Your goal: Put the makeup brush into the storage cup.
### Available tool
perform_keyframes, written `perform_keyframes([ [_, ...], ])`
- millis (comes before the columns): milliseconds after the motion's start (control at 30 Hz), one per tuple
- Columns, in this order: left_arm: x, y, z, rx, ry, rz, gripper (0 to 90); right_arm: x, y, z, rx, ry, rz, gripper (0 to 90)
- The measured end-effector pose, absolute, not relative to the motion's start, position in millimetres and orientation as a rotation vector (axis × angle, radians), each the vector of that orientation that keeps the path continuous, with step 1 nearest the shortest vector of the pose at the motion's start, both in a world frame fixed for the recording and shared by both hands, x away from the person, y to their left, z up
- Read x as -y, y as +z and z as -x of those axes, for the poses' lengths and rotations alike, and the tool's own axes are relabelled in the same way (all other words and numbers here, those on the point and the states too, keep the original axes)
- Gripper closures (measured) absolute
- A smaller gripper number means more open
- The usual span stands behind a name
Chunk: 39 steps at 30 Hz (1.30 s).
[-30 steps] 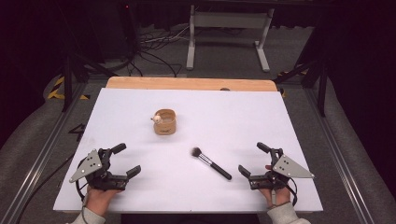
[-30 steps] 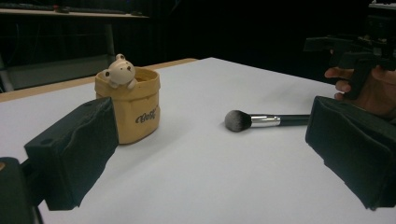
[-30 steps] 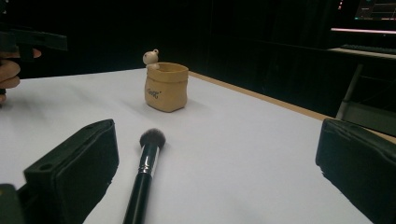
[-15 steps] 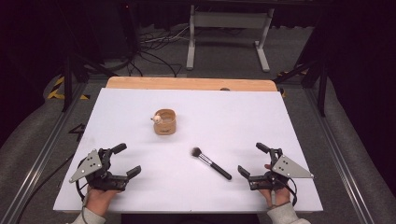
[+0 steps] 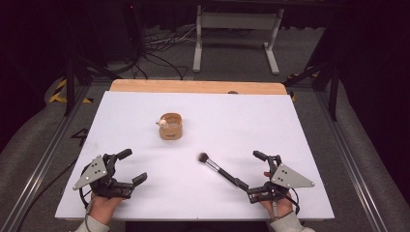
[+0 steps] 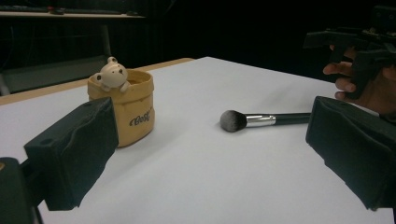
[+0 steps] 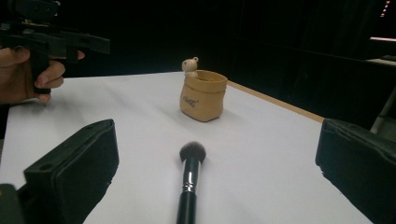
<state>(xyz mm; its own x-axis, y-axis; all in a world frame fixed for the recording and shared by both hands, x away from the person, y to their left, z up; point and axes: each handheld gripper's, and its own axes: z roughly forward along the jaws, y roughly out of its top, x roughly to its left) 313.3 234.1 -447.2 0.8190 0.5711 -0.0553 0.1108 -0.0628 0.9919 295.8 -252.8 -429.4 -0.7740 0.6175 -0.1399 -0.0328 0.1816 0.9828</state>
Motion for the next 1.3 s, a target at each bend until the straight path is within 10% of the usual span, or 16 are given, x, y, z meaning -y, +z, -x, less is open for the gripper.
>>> perform_keyframes([
  [1300,-229,-448,-313,-0.528,0.434,-1.662,1.8,215,-387,-327,-2.301,1.416,-0.512,0.0],
])
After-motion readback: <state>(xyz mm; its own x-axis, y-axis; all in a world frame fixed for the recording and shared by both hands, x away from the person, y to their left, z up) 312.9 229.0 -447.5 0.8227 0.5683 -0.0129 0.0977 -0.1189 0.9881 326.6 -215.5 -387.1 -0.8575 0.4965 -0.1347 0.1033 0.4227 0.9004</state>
